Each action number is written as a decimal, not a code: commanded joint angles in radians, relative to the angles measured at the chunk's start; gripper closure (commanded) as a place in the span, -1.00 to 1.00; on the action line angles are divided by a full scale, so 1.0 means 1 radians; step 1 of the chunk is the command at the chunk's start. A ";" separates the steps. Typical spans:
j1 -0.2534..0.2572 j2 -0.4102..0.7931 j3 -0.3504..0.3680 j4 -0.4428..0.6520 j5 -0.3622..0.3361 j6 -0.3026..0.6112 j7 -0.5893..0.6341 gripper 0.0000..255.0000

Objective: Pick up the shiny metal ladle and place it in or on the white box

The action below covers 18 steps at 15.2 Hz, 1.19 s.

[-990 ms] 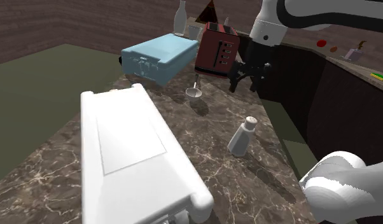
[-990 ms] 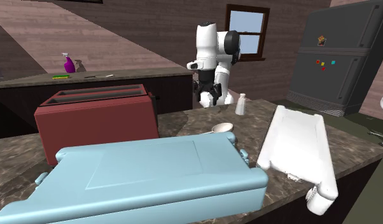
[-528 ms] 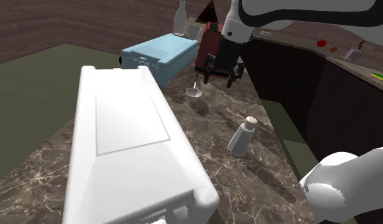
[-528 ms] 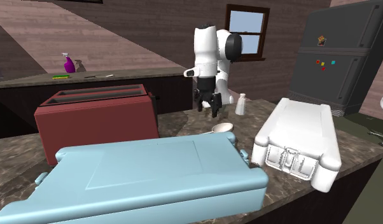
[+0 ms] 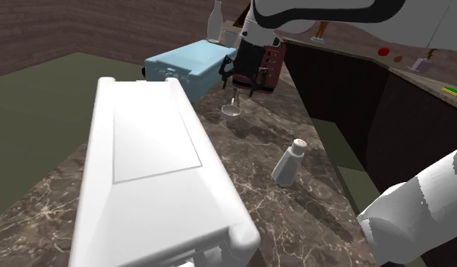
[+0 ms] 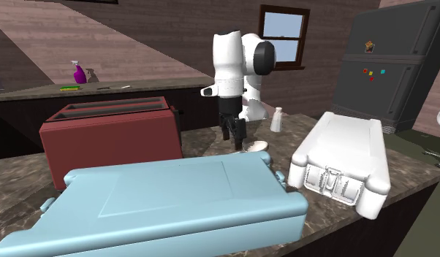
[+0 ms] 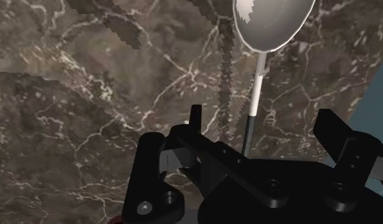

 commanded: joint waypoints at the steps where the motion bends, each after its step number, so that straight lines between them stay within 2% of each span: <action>1: 0.000 0.013 0.003 -0.004 -0.001 0.020 0.014 -1.00; 6: 0.004 0.021 0.007 -0.070 0.000 0.094 0.014 -1.00; 14: 0.004 0.021 0.007 -0.070 0.000 0.094 0.014 -1.00; 15: 0.004 0.021 0.007 -0.070 0.000 0.094 0.014 1.00; 18: 0.004 0.021 0.007 -0.070 0.000 0.094 0.014 1.00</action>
